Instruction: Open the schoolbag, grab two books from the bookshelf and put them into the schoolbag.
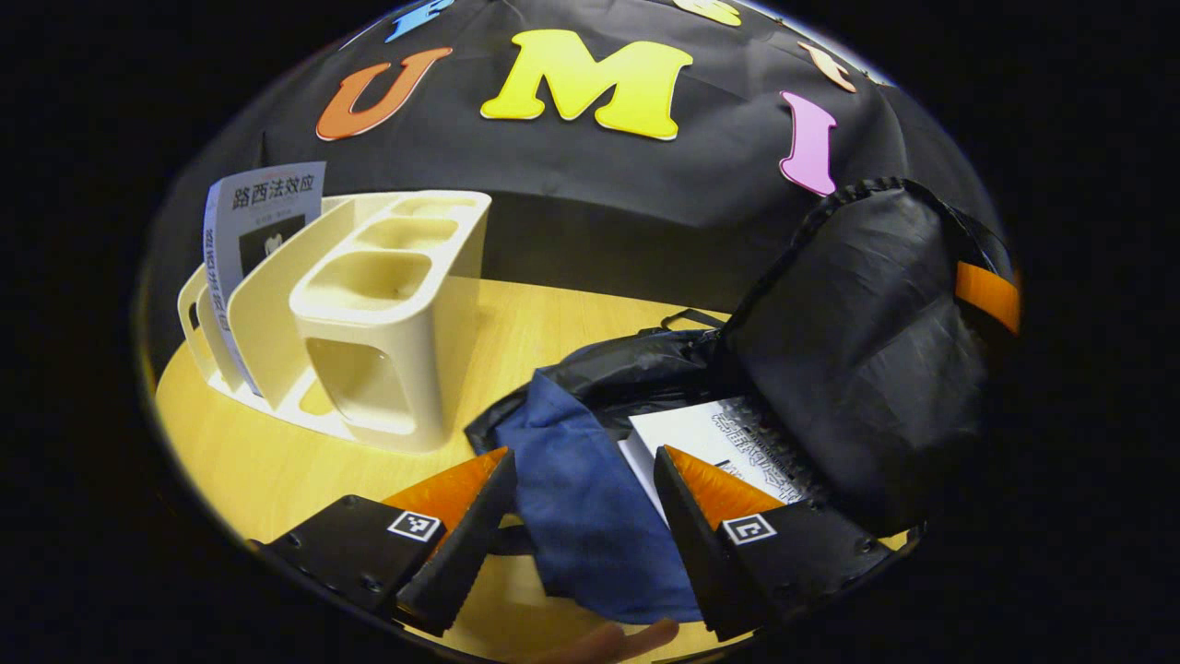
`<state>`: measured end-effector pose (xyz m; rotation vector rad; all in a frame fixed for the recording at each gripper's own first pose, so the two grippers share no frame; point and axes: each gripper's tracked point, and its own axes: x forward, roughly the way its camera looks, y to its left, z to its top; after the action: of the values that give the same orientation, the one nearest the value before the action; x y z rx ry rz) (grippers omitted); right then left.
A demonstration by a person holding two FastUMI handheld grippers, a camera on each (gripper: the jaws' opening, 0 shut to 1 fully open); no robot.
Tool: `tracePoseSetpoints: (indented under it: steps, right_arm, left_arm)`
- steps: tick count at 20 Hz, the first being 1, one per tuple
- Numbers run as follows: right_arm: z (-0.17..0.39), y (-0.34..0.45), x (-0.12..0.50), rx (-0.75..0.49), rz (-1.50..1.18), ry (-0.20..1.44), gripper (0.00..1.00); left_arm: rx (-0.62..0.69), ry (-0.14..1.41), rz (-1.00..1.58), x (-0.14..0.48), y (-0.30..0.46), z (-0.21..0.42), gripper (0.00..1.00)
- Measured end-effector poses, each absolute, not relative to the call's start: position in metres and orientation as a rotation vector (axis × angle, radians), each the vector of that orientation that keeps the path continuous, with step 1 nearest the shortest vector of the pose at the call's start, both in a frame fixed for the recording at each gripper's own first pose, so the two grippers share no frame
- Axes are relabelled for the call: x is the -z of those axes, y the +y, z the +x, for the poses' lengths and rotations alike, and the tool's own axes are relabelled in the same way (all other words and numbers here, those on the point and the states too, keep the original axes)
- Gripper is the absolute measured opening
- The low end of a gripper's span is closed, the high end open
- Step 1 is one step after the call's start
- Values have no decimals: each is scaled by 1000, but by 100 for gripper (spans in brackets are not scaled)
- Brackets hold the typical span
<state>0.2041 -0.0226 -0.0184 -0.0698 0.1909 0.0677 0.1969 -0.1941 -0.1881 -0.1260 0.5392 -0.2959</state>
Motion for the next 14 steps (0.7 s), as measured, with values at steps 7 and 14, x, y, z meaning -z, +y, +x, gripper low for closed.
tracePoseSetpoints:
  steps: [7,14]
  right_arm:
    - [207,-24,26,-55,-18,209,6]
    - [210,-16,29,-63,-8,224,6]
  left_arm:
    - [148,348,-51,128,-104,194,94]
    - [82,227,20,73,-44,207,94]
